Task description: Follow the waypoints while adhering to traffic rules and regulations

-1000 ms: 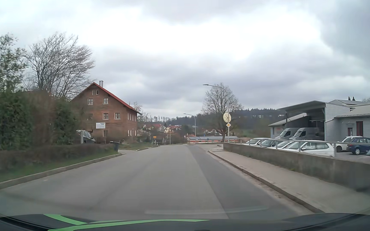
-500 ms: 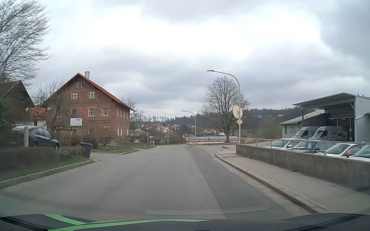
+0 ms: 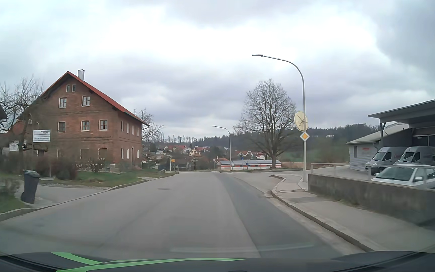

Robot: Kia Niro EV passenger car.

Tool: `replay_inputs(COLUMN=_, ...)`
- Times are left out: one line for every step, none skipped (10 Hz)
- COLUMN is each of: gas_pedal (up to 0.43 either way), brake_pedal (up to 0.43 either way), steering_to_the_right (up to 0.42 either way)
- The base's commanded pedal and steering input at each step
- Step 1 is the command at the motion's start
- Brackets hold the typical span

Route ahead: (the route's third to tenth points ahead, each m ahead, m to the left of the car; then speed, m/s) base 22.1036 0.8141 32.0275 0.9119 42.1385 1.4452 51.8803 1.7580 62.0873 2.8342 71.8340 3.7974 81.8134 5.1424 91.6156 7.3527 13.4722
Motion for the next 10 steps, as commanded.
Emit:
replay_inputs(gas_pedal=0.079, brake_pedal=0.000, steering_to_the_right=0.000)
replay_inputs(gas_pedal=0.079, brake_pedal=0.000, steering_to_the_right=-0.002)
replay_inputs(gas_pedal=0.079, brake_pedal=0.000, steering_to_the_right=-0.003)
replay_inputs(gas_pedal=0.079, brake_pedal=0.000, steering_to_the_right=-0.005)
replay_inputs(gas_pedal=0.079, brake_pedal=0.000, steering_to_the_right=-0.006)
replay_inputs(gas_pedal=0.087, brake_pedal=0.000, steering_to_the_right=-0.007)
replay_inputs(gas_pedal=0.087, brake_pedal=0.000, steering_to_the_right=-0.007)
replay_inputs(gas_pedal=0.087, brake_pedal=0.000, steering_to_the_right=-0.007)
replay_inputs(gas_pedal=0.087, brake_pedal=0.000, steering_to_the_right=-0.007)
replay_inputs(gas_pedal=0.087, brake_pedal=0.000, steering_to_the_right=-0.007)
